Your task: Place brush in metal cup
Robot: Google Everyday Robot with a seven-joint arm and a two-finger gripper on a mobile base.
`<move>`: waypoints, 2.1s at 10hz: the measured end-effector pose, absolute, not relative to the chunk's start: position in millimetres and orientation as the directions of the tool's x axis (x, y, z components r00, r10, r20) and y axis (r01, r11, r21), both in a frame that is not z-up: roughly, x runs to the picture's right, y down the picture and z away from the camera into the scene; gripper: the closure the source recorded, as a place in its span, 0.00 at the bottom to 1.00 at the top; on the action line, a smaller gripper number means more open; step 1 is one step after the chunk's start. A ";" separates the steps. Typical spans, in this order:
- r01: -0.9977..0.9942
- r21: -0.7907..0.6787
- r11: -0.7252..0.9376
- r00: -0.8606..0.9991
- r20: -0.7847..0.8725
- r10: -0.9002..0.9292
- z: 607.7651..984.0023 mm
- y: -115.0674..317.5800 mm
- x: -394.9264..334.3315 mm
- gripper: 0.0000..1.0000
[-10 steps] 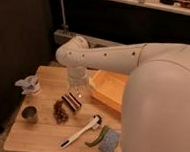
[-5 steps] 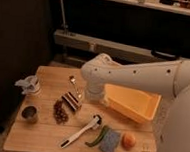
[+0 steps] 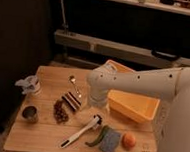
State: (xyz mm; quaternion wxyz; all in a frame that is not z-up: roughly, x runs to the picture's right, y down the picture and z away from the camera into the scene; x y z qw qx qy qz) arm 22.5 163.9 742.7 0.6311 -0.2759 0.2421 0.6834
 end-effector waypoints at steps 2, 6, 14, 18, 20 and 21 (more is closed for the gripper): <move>-0.996 -0.030 -0.089 -0.043 -0.694 0.718 756.4 176.0 41.0 0.20; -0.986 -0.162 -0.045 0.083 -0.702 0.707 776.2 174.3 55.1 0.20; -0.949 -0.316 0.018 0.245 -0.698 0.673 788.5 188.8 50.1 0.20; -0.951 -0.295 0.095 0.280 -0.681 0.677 792.3 195.9 51.8 0.29; -0.944 -0.317 0.095 0.295 -0.678 0.673 795.0 197.4 56.4 0.49; -0.940 -0.327 0.096 0.306 -0.684 0.662 796.4 198.8 56.9 0.59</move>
